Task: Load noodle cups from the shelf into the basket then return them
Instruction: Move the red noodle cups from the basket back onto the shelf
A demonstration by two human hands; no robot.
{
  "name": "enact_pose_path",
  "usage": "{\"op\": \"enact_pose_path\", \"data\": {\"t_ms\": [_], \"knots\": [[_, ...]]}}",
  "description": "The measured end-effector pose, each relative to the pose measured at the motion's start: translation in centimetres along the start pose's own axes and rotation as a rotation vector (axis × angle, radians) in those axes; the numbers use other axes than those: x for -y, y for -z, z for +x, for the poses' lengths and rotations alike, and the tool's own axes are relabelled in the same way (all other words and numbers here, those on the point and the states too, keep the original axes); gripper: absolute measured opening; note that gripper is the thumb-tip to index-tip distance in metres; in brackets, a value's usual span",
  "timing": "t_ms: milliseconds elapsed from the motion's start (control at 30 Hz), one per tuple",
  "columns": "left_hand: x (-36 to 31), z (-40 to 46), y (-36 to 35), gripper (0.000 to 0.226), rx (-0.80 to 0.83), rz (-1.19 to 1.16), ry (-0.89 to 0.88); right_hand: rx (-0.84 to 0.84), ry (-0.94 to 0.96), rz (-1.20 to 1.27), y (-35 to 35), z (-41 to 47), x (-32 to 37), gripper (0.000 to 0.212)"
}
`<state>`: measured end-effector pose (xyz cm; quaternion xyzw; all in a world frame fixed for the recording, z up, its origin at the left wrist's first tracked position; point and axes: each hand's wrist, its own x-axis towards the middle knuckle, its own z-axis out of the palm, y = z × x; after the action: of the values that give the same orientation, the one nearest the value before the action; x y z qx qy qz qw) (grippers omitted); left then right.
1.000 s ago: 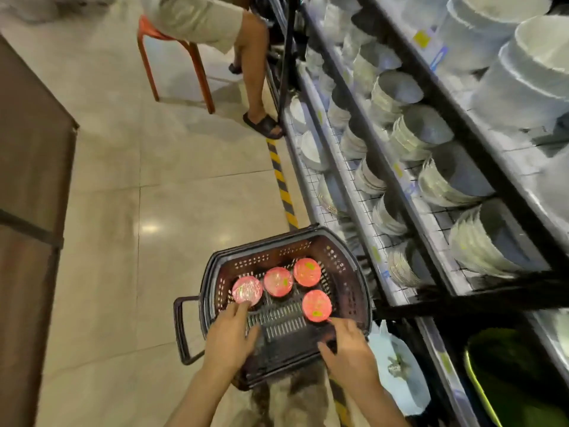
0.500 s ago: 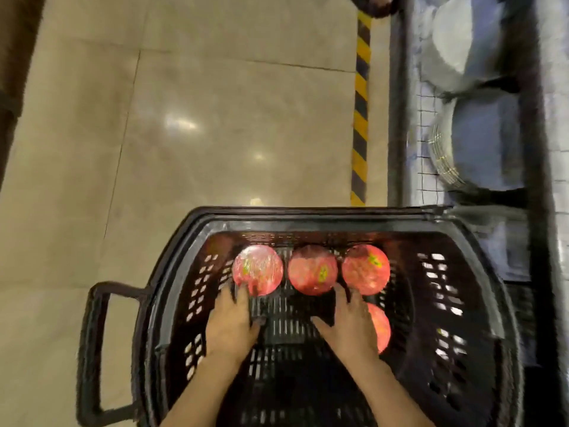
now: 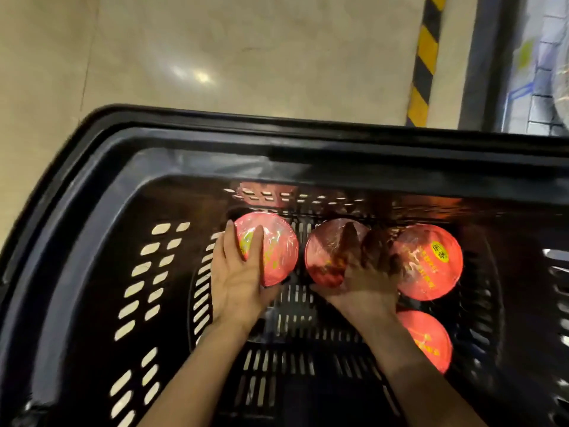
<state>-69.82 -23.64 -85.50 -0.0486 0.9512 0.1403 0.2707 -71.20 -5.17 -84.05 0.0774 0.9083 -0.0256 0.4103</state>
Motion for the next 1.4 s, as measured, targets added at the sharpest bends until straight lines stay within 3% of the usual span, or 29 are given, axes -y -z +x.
{"op": "enact_pose_path", "data": {"t_ms": [133,233,333,500,600,667,800,933,1033,1200,1400], "knots": [[0.3,0.7,0.0,0.111,-0.052,-0.012,-0.005,-0.182,0.06,0.001,0.9,-1.0,0.6,0.099],[0.2,0.5,1.5,0.11,-0.002,-0.008,-0.004,-0.214,0.093,0.121,-0.1,-1.4,0.0,0.093],[0.5,-0.1,2.6,0.098,0.03,-0.039,0.023,-0.144,0.081,0.208,-0.8,-2.7,-0.5,0.079],[0.7,-1.1,2.6,0.084,0.079,0.044,-0.013,0.012,0.008,0.195,-0.9,-3.9,-1.0,0.11],[0.7,-1.0,2.2,0.063,0.193,0.002,0.053,0.193,-0.04,0.354,-1.2,-3.3,-1.5,0.099],[0.8,-0.9,1.5,0.066,0.167,-0.066,0.069,0.138,-0.05,0.45,-1.7,-3.0,-1.5,0.084],[1.1,-1.7,0.0,0.086,0.181,-0.268,0.189,-0.182,-0.102,0.646,-3.5,-3.3,-1.2,0.068],[1.5,-3.5,-1.5,0.099,0.183,-0.443,0.305,-0.282,-0.204,0.784,-4.9,-5.5,0.3,0.081],[2.1,-4.4,-3.1,0.103,0.203,-0.488,0.366,-0.257,-0.309,0.922,-5.8,-5.9,1.2,0.09],[3.5,-4.5,-4.7,0.109,0.207,-0.558,0.336,-0.082,-0.438,1.045,-7.3,-4.2,2.9,0.116],[3.8,-3.8,-5.2,0.115,0.2,-0.669,0.294,-0.172,-0.545,1.099,-8.3,-2.0,2.7,0.121]]}}
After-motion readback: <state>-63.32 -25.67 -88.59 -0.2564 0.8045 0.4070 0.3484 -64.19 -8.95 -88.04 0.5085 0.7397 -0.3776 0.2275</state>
